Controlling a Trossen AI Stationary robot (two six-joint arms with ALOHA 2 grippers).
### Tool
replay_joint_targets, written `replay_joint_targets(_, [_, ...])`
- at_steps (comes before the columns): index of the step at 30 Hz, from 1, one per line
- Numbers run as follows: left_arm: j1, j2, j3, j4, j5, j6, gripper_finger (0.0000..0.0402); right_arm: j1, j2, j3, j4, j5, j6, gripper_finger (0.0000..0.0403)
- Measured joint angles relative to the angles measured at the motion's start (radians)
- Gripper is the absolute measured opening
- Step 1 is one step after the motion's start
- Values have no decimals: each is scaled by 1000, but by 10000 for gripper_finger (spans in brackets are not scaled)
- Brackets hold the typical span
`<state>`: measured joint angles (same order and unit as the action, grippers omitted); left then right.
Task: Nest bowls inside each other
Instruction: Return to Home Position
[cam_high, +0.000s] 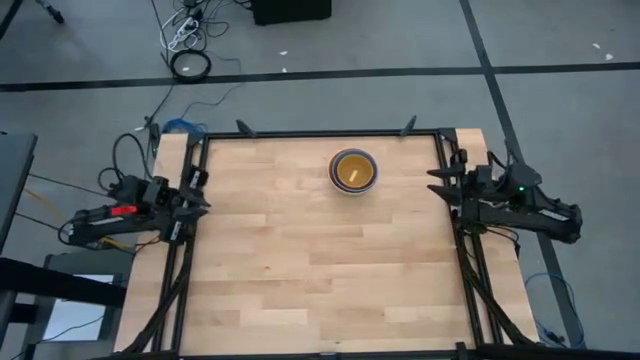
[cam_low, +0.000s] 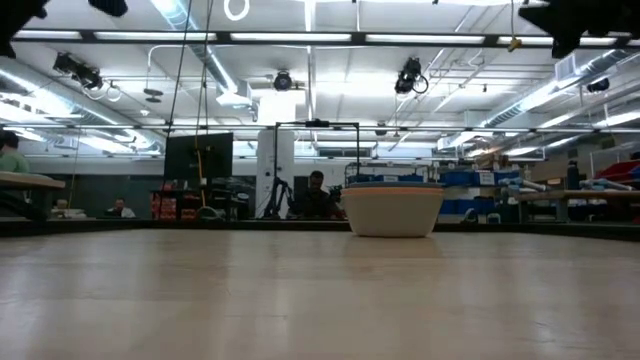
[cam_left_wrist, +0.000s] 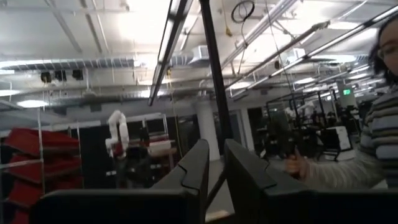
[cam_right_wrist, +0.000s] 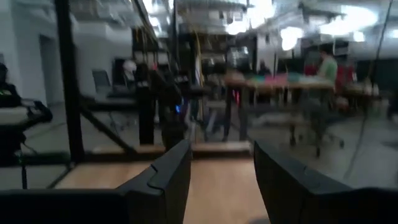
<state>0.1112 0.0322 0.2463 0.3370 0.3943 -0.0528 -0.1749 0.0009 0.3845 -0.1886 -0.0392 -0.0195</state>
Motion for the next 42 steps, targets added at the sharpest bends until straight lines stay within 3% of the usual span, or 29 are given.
replay_joint_targets(10, [0,-33,-103,17,-33,1,60,0,2,-8,-41,13,7,164])
replay_joint_targets(17, [-1,-32,-235,117,-35,1,60,0,3,-114,47,-40,26,164])
replay_joint_targets(30, [-2,-33,-238,-112,-120,-1,60,0,3,-374,249,-51,71,164])
replay_joint_targets(38, [-3,-32,-238,-281,-121,55,60,1,13,-375,215,-42,24,164])
replay_joint_targets(42, [-3,-20,-238,-289,-123,102,60,1,13,-375,214,-40,39,164])
